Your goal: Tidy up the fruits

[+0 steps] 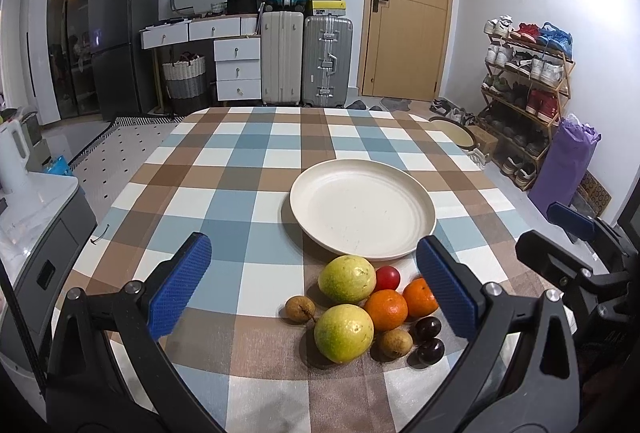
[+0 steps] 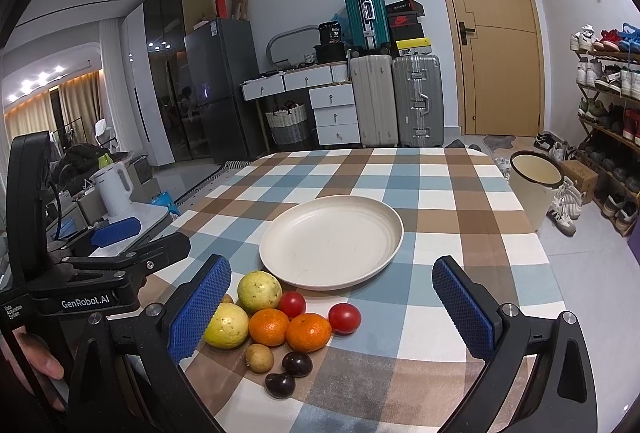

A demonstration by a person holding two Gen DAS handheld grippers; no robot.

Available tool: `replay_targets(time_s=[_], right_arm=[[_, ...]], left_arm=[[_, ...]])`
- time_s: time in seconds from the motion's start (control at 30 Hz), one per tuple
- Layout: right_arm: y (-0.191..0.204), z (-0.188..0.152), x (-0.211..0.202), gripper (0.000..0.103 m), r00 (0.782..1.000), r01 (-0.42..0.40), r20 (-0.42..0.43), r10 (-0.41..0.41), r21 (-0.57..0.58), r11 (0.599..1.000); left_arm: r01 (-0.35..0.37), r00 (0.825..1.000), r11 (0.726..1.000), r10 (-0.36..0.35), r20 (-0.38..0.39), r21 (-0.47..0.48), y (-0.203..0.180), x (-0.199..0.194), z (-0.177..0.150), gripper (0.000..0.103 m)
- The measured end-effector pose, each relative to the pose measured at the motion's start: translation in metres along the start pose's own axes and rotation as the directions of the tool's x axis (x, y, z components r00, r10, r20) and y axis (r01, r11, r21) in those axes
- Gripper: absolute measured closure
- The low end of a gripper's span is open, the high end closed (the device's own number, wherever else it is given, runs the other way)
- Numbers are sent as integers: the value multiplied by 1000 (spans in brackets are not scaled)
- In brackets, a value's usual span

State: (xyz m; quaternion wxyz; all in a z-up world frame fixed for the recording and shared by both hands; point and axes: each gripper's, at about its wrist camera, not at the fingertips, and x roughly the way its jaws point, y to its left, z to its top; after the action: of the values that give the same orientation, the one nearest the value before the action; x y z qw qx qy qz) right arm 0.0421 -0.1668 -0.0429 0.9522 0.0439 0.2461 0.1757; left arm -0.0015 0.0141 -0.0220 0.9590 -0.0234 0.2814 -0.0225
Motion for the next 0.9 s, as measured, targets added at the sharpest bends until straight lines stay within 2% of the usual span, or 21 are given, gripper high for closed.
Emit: replay_targets(time_s=[0.6,0.9], right_arm=[[-10,-13,8,0,1000,1,-25,-1,14,1000],[-9,-14,14,0,999,3,-41,-2,14,1000]], left_arm=[[0,998,1000,0,-69,7,8,24,-23,1],[22,989,1000,-21,-147,8,19,43,-55,1]])
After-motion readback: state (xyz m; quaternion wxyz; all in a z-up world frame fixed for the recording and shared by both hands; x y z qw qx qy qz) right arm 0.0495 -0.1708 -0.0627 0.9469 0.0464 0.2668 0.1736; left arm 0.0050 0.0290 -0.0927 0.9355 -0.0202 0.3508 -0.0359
